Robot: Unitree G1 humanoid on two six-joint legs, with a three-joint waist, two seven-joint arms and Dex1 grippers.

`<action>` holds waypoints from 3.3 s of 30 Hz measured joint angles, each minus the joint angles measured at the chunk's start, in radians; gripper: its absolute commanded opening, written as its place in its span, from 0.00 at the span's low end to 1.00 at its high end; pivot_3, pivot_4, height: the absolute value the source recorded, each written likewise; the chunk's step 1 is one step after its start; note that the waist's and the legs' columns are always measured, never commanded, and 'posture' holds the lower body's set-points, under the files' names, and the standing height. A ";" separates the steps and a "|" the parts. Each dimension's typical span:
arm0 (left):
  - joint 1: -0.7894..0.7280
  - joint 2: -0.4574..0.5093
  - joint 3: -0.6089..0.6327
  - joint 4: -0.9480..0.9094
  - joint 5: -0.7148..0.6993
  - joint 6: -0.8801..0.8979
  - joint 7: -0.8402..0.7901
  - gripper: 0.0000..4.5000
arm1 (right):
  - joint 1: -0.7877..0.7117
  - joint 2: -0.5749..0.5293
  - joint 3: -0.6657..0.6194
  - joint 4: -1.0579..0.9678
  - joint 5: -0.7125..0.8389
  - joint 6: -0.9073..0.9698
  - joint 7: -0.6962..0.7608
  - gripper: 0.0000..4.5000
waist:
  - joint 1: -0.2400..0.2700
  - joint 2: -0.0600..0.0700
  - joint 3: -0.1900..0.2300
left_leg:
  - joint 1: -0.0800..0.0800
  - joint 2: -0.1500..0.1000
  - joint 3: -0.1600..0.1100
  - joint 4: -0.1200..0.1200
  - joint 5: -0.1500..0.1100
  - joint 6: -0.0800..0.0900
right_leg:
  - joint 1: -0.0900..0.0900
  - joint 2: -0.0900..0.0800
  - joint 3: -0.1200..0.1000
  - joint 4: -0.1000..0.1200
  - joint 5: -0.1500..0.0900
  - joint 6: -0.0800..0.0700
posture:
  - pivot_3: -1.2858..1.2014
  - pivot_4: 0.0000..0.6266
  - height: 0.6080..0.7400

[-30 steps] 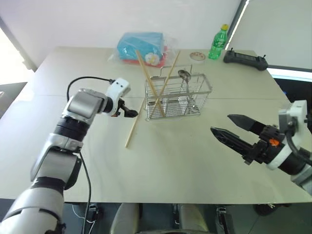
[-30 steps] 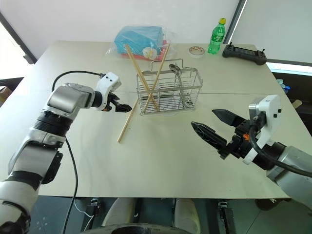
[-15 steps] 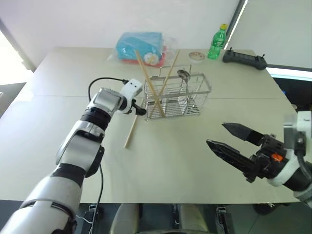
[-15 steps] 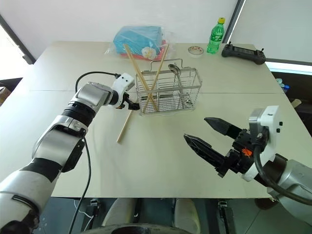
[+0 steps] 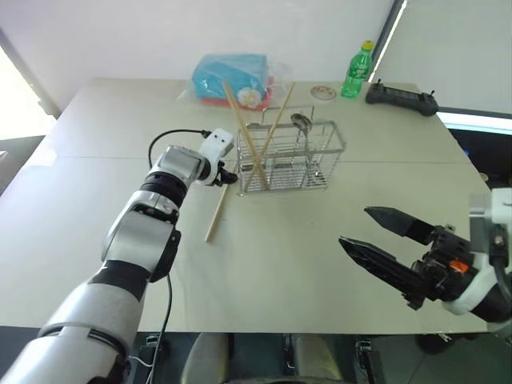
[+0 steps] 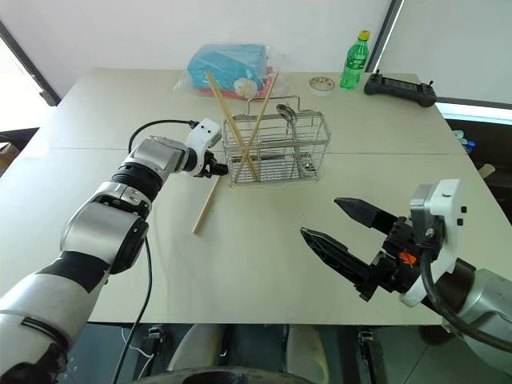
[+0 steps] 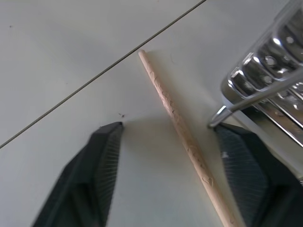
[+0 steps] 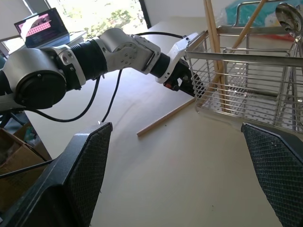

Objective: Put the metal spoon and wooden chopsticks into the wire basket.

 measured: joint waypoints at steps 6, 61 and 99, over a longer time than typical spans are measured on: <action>-0.001 0.008 0.010 0.001 0.019 0.001 -0.011 0.01 | -0.026 -0.003 0.014 0.007 -0.003 -0.014 -0.016 1.00 | 0.000 0.000 0.000 | -0.001 0.000 0.000 0.000 0.000 0.000 | 0.000 0.000 0.000 0.000 0.000 0.000 | 0.52 0.24 0.85; 0.095 -0.183 0.395 -0.827 -0.476 -0.354 0.253 0.01 | -0.041 -0.038 0.013 0.018 0.102 -0.043 -0.106 1.00 | 0.002 -0.003 0.001 | 0.000 -0.001 0.001 0.002 0.000 0.000 | 0.002 0.002 0.002 0.000 0.001 0.002 | 0.52 0.24 0.85; 0.131 0.412 0.284 -0.764 -0.494 -0.001 -0.249 0.78 | -0.129 -0.087 -0.032 0.186 0.079 0.010 -0.023 1.00 | -0.010 -0.001 0.001 | 0.000 0.002 0.000 -0.001 0.000 0.000 | -0.001 0.005 0.003 0.000 0.000 -0.001 | 0.52 0.24 0.85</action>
